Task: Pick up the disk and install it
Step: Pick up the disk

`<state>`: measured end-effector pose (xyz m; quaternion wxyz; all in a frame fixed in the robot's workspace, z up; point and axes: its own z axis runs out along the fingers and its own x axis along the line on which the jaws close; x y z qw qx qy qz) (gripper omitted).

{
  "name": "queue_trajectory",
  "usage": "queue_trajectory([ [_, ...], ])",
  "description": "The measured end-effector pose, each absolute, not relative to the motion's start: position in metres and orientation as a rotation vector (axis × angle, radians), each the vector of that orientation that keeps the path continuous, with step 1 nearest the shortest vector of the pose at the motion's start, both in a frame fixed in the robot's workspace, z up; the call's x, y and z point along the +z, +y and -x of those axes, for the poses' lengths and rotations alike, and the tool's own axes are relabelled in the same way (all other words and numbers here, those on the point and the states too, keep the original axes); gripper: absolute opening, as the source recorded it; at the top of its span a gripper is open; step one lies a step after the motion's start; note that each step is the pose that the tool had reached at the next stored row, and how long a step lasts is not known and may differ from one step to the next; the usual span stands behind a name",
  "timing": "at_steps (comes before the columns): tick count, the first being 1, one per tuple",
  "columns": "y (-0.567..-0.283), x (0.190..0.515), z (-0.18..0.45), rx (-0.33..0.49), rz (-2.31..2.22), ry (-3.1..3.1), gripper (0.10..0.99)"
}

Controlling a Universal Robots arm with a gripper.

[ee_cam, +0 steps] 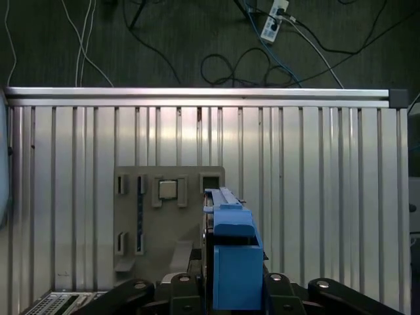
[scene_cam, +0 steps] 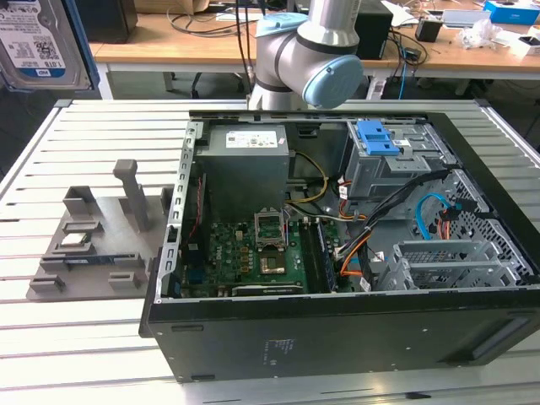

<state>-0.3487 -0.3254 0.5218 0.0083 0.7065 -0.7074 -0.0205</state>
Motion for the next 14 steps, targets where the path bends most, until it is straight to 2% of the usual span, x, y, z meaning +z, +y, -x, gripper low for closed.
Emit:
queue_trajectory([
  [14, -0.325, 0.551, 0.349, -0.064, -2.208, -2.211, 0.365],
])
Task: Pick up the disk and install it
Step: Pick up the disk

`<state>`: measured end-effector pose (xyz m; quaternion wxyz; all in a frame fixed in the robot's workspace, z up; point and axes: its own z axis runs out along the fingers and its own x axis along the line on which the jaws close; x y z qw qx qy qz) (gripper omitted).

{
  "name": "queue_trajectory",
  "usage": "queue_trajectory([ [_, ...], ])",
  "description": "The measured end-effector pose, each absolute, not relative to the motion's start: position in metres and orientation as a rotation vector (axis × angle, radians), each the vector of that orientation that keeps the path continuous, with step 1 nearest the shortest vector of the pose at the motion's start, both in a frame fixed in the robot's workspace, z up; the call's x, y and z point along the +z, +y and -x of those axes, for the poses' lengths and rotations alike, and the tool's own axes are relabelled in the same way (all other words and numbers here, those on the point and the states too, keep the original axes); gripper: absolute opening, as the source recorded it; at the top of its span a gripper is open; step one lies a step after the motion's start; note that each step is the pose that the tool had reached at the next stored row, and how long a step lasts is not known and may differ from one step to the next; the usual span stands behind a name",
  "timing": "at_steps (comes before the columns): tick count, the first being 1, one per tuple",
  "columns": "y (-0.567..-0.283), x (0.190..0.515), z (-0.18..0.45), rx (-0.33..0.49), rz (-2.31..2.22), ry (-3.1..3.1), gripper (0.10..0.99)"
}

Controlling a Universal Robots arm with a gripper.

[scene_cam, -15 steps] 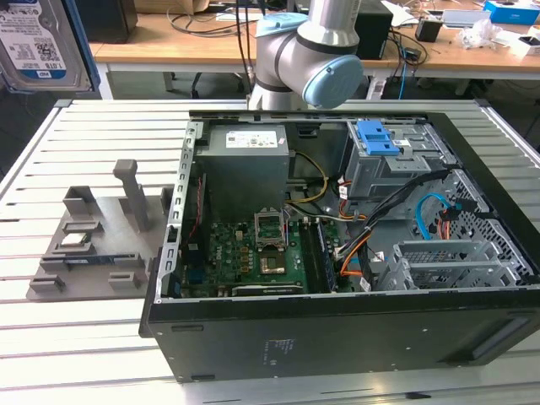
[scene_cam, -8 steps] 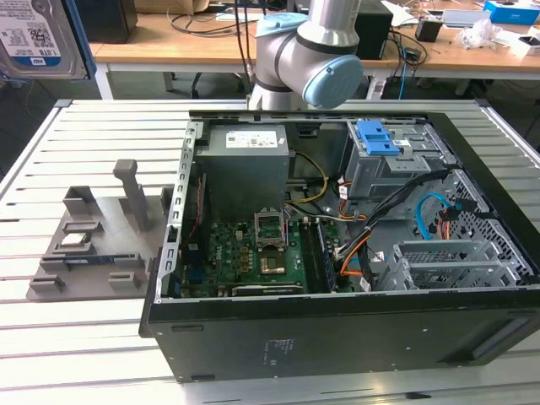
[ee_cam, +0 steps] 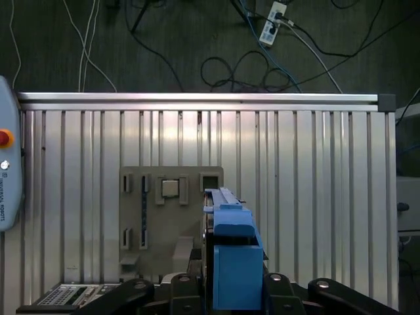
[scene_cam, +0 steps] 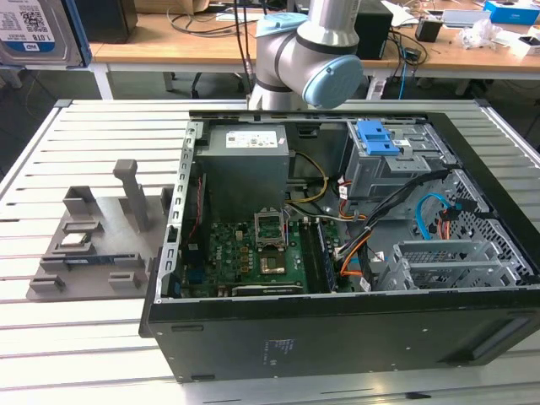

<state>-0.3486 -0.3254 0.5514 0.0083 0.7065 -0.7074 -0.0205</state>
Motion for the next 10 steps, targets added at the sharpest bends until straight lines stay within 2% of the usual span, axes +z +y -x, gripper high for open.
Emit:
queue_trajectory([
  [10, -0.325, 0.551, 0.338, -0.064, -2.208, -2.211, 0.365],
])
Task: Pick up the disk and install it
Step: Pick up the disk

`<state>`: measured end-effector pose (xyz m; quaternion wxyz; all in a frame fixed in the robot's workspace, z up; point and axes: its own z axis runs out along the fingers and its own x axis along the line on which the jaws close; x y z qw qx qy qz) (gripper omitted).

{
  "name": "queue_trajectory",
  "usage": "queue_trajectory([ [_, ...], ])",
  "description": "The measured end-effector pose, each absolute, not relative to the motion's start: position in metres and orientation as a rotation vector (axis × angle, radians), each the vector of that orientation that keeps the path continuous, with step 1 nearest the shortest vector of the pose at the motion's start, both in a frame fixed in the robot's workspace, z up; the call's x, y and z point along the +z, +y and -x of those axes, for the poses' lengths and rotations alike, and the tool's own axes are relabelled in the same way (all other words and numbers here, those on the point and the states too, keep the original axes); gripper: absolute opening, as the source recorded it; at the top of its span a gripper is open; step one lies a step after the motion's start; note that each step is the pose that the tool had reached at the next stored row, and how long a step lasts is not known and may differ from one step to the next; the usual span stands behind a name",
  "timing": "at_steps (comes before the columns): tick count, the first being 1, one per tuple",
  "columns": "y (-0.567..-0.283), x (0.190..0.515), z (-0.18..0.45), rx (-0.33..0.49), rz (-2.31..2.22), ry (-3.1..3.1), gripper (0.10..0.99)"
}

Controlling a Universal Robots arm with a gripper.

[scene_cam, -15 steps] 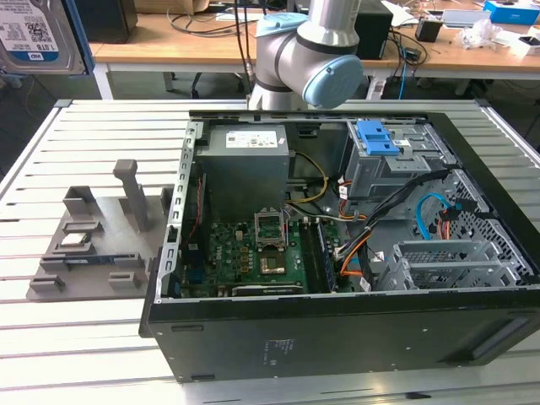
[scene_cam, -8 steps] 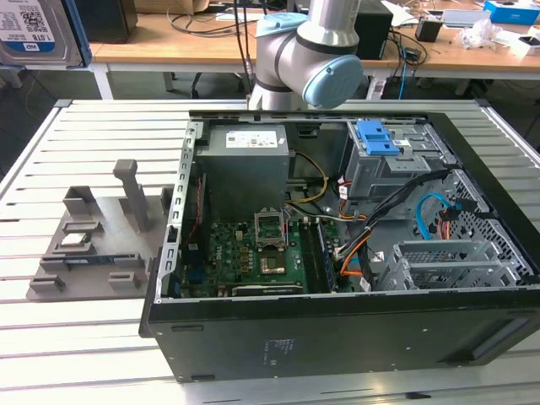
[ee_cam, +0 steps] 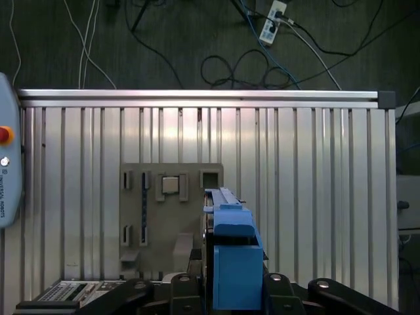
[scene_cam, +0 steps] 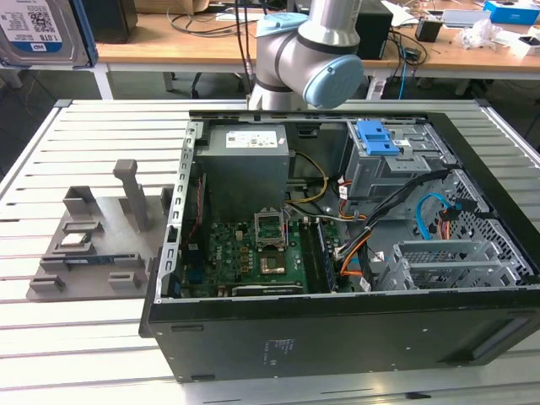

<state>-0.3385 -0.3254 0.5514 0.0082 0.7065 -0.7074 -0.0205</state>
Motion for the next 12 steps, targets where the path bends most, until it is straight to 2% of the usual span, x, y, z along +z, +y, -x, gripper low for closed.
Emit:
queue_trajectory([
  [12, -0.325, 0.550, 0.303, -0.063, -2.207, -2.210, 0.365],
])
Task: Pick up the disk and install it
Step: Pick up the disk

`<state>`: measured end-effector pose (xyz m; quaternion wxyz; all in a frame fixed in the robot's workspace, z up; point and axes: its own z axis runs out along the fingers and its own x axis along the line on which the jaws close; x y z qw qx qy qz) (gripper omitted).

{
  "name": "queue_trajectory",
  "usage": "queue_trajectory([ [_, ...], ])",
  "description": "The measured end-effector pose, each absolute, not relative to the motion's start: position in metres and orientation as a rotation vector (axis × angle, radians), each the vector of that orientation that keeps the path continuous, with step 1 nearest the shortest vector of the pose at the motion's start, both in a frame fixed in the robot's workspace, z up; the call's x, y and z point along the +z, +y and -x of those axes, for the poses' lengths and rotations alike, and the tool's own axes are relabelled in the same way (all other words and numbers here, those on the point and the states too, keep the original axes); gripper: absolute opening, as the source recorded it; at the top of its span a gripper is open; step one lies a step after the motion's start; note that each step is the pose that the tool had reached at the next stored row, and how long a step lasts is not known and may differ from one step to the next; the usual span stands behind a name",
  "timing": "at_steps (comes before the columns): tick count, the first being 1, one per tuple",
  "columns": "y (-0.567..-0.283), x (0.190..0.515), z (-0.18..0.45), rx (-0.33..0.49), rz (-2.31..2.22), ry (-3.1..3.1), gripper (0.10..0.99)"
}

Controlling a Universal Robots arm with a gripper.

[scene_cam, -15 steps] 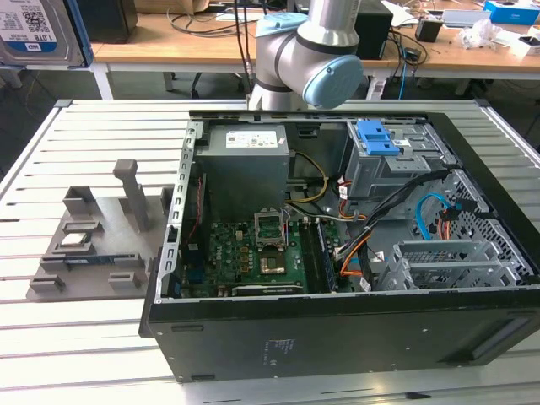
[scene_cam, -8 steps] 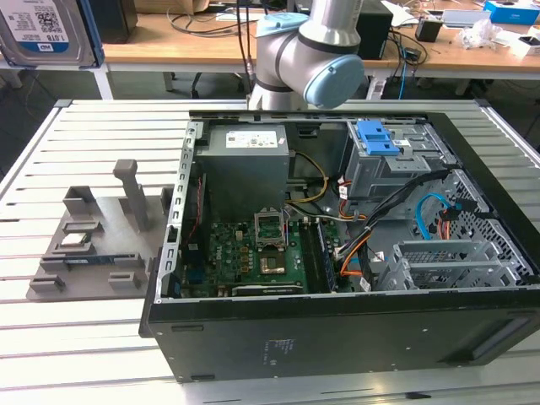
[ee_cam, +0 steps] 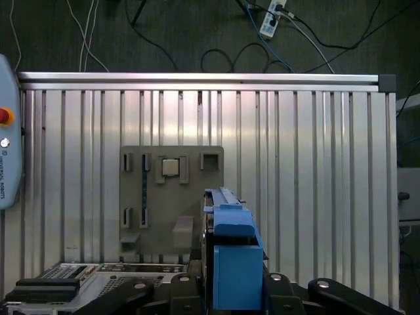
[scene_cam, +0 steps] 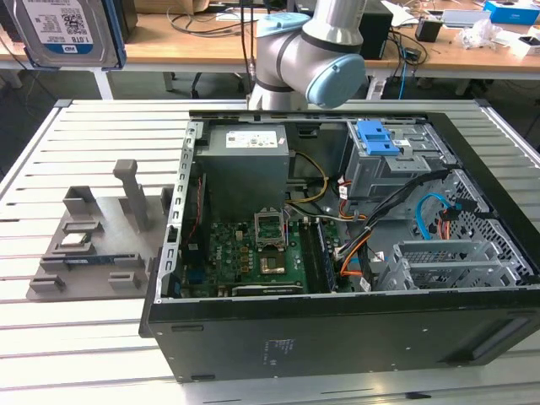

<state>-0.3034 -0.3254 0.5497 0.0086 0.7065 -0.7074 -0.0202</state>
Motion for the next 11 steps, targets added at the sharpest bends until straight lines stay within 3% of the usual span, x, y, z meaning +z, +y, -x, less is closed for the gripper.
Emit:
queue_trajectory([
  [11, -0.325, 0.550, 0.278, -0.063, -2.207, -2.210, 0.365],
])
